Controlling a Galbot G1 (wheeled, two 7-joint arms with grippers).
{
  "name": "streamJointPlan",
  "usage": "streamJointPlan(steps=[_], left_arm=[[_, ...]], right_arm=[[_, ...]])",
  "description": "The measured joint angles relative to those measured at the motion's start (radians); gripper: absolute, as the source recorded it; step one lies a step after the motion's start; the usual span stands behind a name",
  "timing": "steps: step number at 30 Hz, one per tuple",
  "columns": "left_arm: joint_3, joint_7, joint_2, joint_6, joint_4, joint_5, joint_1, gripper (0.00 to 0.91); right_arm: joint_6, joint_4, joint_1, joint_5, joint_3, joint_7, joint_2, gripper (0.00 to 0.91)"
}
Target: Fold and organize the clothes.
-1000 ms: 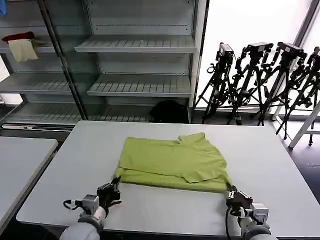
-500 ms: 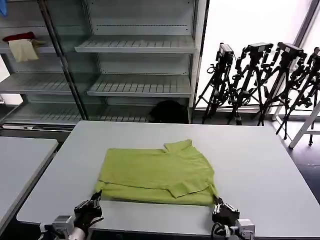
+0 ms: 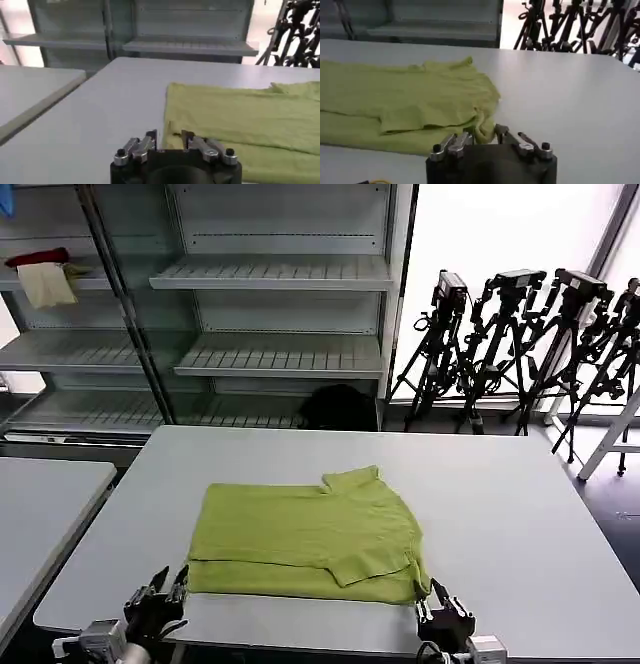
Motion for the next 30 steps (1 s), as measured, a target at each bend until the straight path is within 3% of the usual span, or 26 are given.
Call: streamJointPlan(steps=[6,11,21,30], left_arm=[[-0.039,0.013,0.007,-0.003,-0.003,-0.027,-0.027,0.907],[-0.046,0.057,0.033,0.003,0.037,-0.065,-0.109,0.907],[0.038,0.178,0.144,0.01,0.263,-0.071,-0.399,0.907],[0.135,0.244,0.203,0.012,0.488,-0.063,-0.629,0.907]], right_arm=[[-0.01,-0.015,0.081,-0.003,0.003,-0.024,-0.002,0.907],[-0.014,-0.094,0.234,0.046,-0.019,-0.032,-0.017,0.907],[-0.016,-0.383,0.594,0.149,-0.097,-0.022,0.001,0.907],[-0.014,-0.607,0.799,0.184,-0.125,-0.01,0.029,0.907]])
